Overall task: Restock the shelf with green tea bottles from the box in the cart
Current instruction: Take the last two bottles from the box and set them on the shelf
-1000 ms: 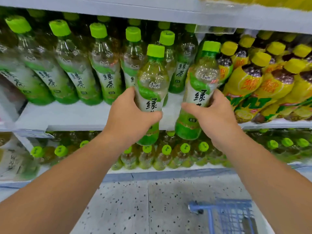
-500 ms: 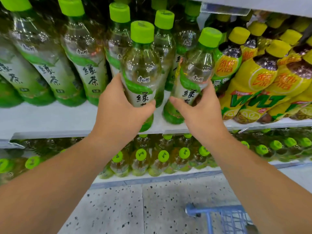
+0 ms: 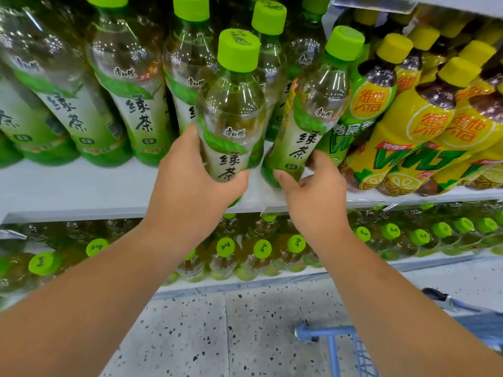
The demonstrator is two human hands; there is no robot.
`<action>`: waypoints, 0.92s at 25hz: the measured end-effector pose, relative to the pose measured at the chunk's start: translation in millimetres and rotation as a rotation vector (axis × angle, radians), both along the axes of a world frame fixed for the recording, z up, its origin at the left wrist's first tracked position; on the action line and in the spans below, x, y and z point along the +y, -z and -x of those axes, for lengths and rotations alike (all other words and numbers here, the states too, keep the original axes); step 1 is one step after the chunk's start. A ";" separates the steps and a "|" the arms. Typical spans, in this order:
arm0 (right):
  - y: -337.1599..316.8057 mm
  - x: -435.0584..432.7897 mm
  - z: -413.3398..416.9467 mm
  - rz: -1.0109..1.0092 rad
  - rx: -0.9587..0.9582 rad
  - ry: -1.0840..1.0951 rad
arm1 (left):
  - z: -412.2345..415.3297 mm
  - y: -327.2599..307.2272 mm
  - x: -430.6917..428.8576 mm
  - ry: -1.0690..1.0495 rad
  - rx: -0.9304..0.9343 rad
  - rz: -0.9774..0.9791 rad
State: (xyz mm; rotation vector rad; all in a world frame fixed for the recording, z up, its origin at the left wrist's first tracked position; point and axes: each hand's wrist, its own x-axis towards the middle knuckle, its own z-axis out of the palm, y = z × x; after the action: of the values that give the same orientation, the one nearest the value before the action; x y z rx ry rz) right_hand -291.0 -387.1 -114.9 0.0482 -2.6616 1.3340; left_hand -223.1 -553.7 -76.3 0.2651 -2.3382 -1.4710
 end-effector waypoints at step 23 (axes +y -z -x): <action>11.8 -37.9 13.2 0.274 -0.135 0.387 | -2.2 12.6 3.9 -0.067 0.003 -0.036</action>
State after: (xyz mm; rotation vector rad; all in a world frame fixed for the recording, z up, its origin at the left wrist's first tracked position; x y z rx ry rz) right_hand -304.1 -425.0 -126.7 -0.5761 -2.3897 1.5864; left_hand -220.9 -549.8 -89.0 0.3467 -2.2792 -1.4812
